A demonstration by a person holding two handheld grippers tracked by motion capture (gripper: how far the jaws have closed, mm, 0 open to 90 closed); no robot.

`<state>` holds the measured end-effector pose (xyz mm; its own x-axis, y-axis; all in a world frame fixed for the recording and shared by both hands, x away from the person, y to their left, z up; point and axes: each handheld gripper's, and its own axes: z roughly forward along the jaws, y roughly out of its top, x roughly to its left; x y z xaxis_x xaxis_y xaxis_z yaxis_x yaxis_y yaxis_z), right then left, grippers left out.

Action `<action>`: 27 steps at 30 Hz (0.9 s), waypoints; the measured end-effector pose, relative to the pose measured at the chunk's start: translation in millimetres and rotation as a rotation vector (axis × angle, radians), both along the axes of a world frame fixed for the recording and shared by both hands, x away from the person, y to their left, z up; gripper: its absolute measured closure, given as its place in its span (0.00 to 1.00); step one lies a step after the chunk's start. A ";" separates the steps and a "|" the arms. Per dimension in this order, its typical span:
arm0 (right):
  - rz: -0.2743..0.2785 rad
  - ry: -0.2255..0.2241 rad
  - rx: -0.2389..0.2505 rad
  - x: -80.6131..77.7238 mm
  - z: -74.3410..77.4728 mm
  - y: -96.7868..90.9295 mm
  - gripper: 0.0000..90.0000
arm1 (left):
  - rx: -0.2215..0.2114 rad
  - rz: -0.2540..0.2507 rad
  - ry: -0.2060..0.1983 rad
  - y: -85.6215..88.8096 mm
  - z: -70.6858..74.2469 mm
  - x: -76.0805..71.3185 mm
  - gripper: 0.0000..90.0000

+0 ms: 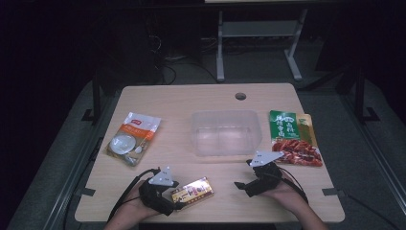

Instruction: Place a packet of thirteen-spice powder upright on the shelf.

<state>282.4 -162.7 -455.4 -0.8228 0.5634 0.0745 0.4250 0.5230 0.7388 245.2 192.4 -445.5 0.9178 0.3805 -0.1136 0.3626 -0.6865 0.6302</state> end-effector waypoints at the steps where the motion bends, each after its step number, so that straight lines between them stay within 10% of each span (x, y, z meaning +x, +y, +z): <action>1: 0.003 0.000 -0.002 0.7 -0.5 0.1 0.09 | 0.008 -0.001 -0.009 -2.6 -2.6 -0.7 0.26; 27: 0.015 0.003 -0.016 1.0 -1.9 3.6 0.09 | 0.121 -0.031 -0.067 -16.0 -10.2 -6.9 0.33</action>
<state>283.5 -159.1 -457.3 -0.8310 0.5521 0.0682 0.4194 0.5411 0.7289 238.3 176.3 -455.8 0.9333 0.3590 -0.0067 0.2998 -0.7690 0.5646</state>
